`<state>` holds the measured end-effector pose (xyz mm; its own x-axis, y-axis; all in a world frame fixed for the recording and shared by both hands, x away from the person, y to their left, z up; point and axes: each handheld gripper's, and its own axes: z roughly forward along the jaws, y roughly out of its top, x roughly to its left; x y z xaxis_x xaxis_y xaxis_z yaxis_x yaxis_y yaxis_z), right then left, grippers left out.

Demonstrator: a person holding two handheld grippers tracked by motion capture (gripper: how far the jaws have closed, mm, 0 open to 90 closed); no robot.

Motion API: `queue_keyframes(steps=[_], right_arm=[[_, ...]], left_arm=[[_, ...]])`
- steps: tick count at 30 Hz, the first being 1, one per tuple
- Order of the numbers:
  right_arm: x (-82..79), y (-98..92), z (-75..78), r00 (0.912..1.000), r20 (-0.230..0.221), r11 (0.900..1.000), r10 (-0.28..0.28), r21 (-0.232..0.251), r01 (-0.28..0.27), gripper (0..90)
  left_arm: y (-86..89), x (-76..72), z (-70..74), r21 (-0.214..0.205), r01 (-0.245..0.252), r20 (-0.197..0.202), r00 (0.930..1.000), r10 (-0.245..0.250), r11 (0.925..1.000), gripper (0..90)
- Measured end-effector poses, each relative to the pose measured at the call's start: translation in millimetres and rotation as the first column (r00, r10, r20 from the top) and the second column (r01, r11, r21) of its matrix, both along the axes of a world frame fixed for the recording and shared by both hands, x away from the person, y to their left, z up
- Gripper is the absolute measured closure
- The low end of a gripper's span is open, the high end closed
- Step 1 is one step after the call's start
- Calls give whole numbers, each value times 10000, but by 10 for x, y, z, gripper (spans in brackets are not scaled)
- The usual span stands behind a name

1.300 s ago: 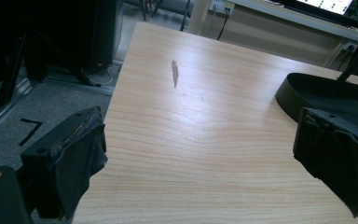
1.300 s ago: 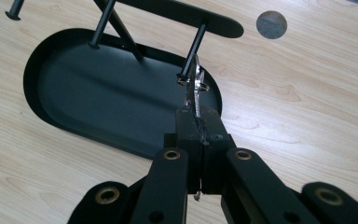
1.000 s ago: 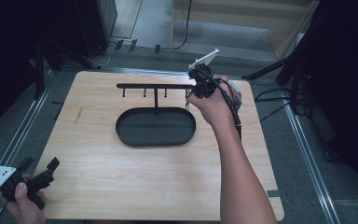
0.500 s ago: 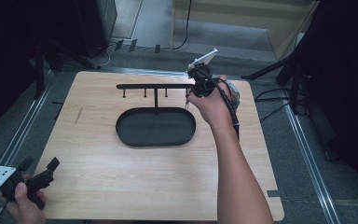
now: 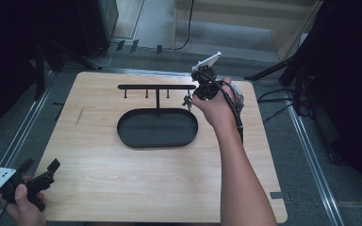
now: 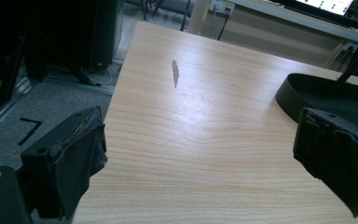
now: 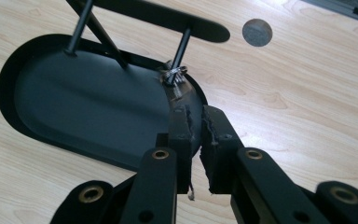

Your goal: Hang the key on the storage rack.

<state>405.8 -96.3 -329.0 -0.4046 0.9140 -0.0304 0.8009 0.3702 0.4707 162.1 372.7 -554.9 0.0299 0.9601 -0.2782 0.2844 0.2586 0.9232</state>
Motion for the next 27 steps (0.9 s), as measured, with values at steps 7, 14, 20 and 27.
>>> queue_keyframes(steps=[7,14,20,27], right_arm=[[-1,-97,-97,9993,-327,9998,-201,39,203,817],[-16,-234,-235,9975,-598,9992,-380,62,384,816],[-37,-421,-436,9943,-875,9980,-612,69,621,814],[-73,-591,-666,9897,-1163,9965,-831,10,838,803]], left_arm=[[-2,1,0,32,3,28,10000,-3,10000,29],[-4,-1,1,99,26,-13,10000,-26,9999,29],[-3,-2,1,100,31,-12,10000,-31,9999,29],[-3,-2,0,97,29,-11,10000,-29,9999,29]])
